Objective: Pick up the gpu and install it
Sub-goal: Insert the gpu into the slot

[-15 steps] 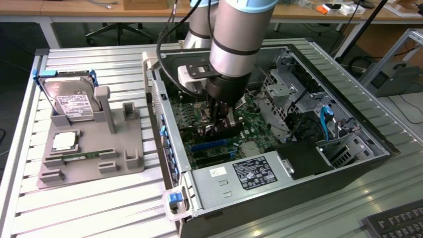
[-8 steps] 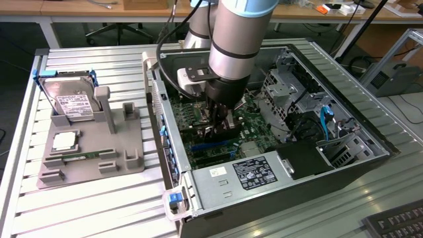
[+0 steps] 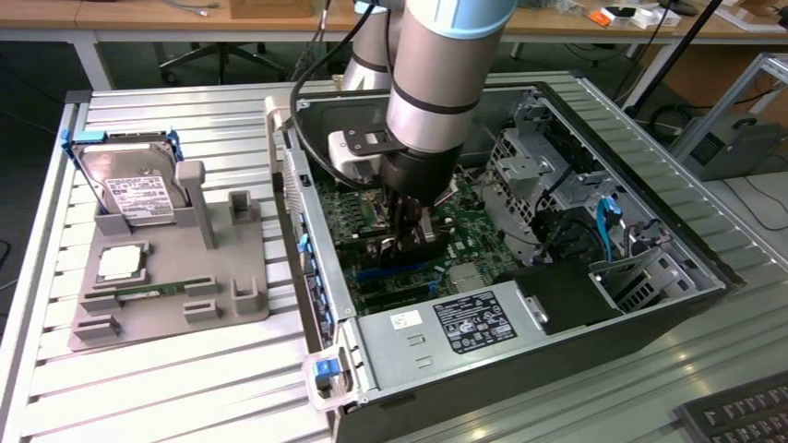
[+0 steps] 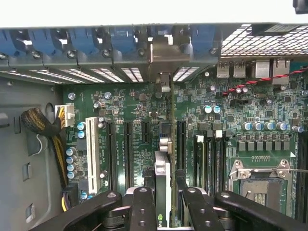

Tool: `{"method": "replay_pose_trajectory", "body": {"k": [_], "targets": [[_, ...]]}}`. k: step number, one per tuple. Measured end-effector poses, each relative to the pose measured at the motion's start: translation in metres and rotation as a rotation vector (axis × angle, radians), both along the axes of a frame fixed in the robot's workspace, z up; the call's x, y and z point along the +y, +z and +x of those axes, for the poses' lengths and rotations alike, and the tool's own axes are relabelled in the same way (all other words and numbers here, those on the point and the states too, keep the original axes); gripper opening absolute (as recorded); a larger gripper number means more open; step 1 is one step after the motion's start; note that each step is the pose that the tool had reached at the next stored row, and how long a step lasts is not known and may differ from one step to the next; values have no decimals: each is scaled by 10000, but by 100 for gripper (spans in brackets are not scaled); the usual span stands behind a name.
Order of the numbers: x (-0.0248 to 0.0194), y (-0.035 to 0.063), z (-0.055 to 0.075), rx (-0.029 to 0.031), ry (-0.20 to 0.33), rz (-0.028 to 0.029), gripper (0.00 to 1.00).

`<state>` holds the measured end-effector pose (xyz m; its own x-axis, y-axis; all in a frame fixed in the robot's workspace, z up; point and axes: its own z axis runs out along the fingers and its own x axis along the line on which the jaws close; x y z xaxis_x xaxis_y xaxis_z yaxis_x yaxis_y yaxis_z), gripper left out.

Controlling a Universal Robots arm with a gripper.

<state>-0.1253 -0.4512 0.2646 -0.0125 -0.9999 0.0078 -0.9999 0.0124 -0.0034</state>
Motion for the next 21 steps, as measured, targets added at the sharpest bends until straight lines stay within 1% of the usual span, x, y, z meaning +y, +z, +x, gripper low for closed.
{"method": "replay_pose_trajectory", "body": {"k": [4, 7, 21], "targets": [[-2, -7, -5, -1, -132, 1, 27], [-42, -8, -6, 0, -180, 0, 27], [-42, 11, -10, -3, -179, 1, 27]]}}
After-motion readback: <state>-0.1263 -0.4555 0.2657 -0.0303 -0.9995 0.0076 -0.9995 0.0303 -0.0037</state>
